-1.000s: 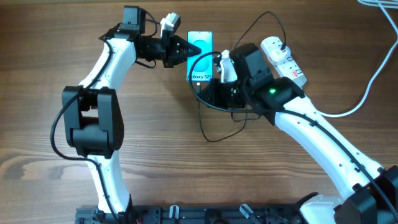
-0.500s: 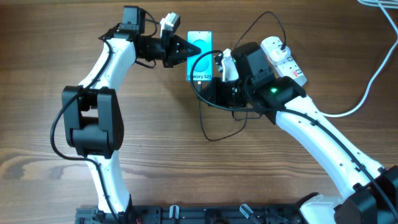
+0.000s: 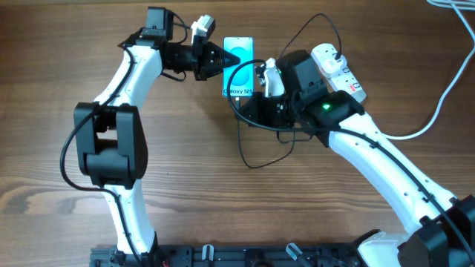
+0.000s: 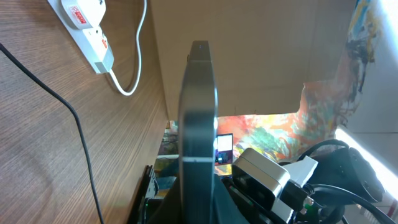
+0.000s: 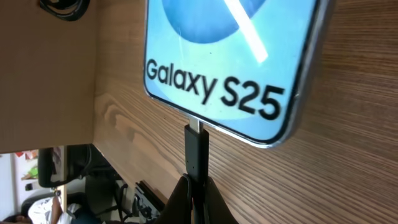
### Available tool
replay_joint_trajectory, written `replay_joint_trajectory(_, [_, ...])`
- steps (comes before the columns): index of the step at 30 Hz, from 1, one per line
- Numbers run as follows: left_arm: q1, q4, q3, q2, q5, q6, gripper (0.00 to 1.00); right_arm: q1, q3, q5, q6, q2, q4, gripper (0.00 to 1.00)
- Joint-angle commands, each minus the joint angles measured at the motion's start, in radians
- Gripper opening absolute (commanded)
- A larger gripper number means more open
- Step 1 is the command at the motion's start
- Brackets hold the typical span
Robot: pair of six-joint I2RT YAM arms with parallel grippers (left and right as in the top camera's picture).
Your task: Plug charger to phone and switch on socket
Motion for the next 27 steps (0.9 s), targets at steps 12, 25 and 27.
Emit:
replay_joint_trajectory(12, [0.005, 0.003, 0.002, -0.035, 0.056, 0.002, 0.04, -0.039, 0.016, -0.117, 0.0, 0.017, 0.034, 0.04])
replay_joint_trajectory(25, [0.005, 0.011, 0.002, -0.035, 0.056, 0.002, 0.04, -0.036, 0.015, -0.143, -0.024, 0.018, 0.0, 0.04])
replay_joint_trajectory(27, [0.005, 0.011, 0.002, -0.035, 0.056, 0.002, 0.04, -0.036, 0.015, -0.13, -0.024, 0.018, 0.0, 0.04])
